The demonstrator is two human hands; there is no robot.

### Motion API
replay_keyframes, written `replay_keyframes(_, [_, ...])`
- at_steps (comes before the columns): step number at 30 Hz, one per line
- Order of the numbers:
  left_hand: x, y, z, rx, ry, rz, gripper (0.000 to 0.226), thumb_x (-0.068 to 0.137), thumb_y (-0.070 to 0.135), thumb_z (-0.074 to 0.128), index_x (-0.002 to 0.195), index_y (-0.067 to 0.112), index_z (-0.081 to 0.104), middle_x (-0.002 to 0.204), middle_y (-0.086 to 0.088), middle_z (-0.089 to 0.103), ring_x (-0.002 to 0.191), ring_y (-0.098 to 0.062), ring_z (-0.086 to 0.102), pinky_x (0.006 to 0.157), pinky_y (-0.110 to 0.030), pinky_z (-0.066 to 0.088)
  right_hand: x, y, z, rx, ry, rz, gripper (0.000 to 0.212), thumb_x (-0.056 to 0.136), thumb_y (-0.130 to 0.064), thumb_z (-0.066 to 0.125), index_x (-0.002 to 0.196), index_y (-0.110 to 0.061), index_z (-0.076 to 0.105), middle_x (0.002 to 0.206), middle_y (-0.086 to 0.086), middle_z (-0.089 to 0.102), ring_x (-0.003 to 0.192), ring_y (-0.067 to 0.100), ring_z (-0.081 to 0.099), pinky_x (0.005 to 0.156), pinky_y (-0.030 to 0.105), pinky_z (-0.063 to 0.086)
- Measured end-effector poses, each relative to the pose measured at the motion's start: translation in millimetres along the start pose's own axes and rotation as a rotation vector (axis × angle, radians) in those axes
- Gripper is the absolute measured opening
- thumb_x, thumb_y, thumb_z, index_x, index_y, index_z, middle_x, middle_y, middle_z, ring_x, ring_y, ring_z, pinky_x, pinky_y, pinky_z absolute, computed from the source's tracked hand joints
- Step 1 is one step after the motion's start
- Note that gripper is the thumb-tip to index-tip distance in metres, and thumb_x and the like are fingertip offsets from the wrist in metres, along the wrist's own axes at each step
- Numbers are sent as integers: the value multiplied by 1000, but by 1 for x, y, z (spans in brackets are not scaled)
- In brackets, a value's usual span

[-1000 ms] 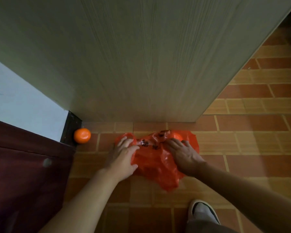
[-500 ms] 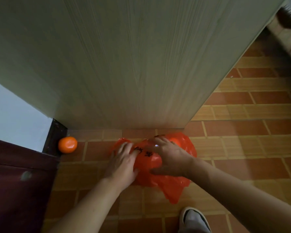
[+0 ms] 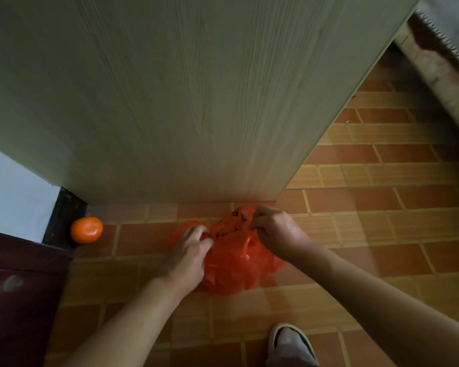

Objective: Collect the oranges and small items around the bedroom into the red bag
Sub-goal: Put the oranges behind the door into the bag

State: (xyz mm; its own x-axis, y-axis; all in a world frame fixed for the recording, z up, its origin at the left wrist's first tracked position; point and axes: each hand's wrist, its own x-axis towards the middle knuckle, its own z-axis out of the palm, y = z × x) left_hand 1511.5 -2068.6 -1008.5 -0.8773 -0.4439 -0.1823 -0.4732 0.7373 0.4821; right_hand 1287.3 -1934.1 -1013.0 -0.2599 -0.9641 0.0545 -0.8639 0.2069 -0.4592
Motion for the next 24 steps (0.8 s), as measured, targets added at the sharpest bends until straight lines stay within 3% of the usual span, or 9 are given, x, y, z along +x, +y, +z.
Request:
replay_keyframes(4, [2, 1, -3, 2, -31, 12, 44, 82, 7, 82, 123, 18, 69, 141, 0, 47, 133, -23, 43, 107, -37, 47, 7, 38, -11, -137, 59, -50, 12, 83, 2, 67, 83, -6, 76, 91, 8, 62, 76, 27, 60, 60, 36, 55])
replay_keyframes(8, [-1, 9, -8, 69, -71, 9, 40, 96, -5, 53, 126, 15, 68, 143, 0, 44, 134, -19, 43, 106, -33, 48, 3, 72, -24, -265, -23, -30, 8, 84, -5, 77, 79, -6, 70, 95, 6, 61, 84, 23, 57, 65, 32, 57])
replay_keyframes(11, [-3, 6, -11, 75, -78, -46, 41, 99, -2, 49, 132, 16, 66, 141, 0, 45, 132, -17, 43, 109, -32, 46, -5, 93, -26, -340, -107, 17, 6, 89, -9, 74, 93, -6, 72, 106, 6, 59, 98, 24, 57, 74, 30, 57])
replay_keyframes(14, [0, -2, -15, 101, -61, -127, 34, 100, 8, 58, 132, 14, 66, 137, -1, 48, 130, -19, 45, 112, -33, 45, -17, 104, -16, -379, -221, 188, 29, 98, -9, 65, 126, -11, 67, 126, 3, 52, 104, 16, 51, 84, 23, 50])
replay_keyframes(17, [2, -5, -18, 98, -42, -159, 39, 96, 4, 63, 134, 13, 66, 135, 2, 50, 128, -16, 46, 110, -32, 47, -19, 98, -10, -217, -247, 367, 52, 96, -10, 65, 145, -20, 53, 142, 0, 46, 111, 15, 53, 98, 28, 50])
replay_keyframes(19, [3, 1, -21, 33, -35, -145, 40, 95, 7, 63, 133, 15, 66, 134, 6, 53, 119, -13, 54, 101, -27, 52, -14, 85, -12, -92, -151, 428, 59, 93, -7, 61, 149, -19, 49, 147, 1, 44, 122, 24, 53, 105, 39, 48])
replay_keyframes(21, [6, 10, -22, -10, 11, -102, 34, 96, 15, 60, 128, 20, 69, 128, 9, 60, 100, -11, 65, 82, -24, 59, -7, 64, -19, -45, 21, 407, 63, 87, -5, 54, 149, -19, 51, 148, 1, 45, 130, 28, 47, 107, 45, 42])
replay_keyframes(24, [14, 18, -18, 24, 166, 68, 25, 90, 20, 60, 111, 21, 75, 111, 10, 66, 87, -14, 68, 67, -33, 60, -6, 16, -29, -56, 128, 164, 50, 92, -27, 51, 141, -22, 55, 145, -2, 48, 131, 19, 43, 108, 44, 37])
